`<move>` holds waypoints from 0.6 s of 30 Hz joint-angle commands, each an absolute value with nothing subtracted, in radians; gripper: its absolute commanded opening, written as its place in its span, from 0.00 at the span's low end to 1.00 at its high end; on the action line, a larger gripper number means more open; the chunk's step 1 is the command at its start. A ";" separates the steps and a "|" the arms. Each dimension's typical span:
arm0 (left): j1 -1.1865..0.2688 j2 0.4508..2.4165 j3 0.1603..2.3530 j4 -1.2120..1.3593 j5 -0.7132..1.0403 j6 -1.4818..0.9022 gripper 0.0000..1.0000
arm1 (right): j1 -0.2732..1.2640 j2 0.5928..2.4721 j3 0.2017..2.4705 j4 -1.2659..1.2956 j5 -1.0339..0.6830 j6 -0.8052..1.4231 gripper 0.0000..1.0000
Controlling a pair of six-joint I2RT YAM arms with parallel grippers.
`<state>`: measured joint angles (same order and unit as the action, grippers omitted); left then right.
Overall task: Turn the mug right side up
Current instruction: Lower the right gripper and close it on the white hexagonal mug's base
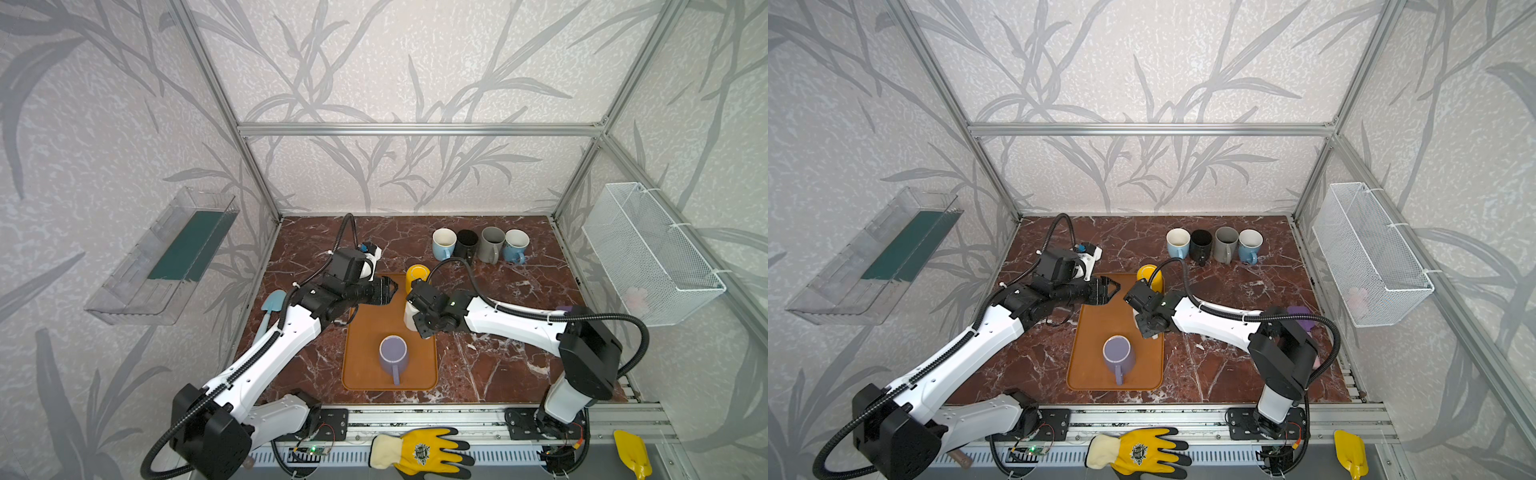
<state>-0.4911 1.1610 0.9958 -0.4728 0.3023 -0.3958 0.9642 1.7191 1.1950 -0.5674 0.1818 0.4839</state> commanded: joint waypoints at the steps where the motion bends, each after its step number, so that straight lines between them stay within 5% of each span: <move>1: -0.496 1.135 1.006 -0.494 0.282 -0.390 0.60 | 0.971 1.748 1.224 -0.610 0.193 0.480 0.29; 18: -0.497 1.144 1.018 -0.497 0.287 -0.382 0.60 | 0.971 1.807 1.286 -0.656 0.200 0.471 0.28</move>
<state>-0.4911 1.1530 0.9958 -0.4808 0.2924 -0.3950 0.9642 1.7977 1.2541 -0.6281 0.1829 0.4786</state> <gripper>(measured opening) 0.596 0.282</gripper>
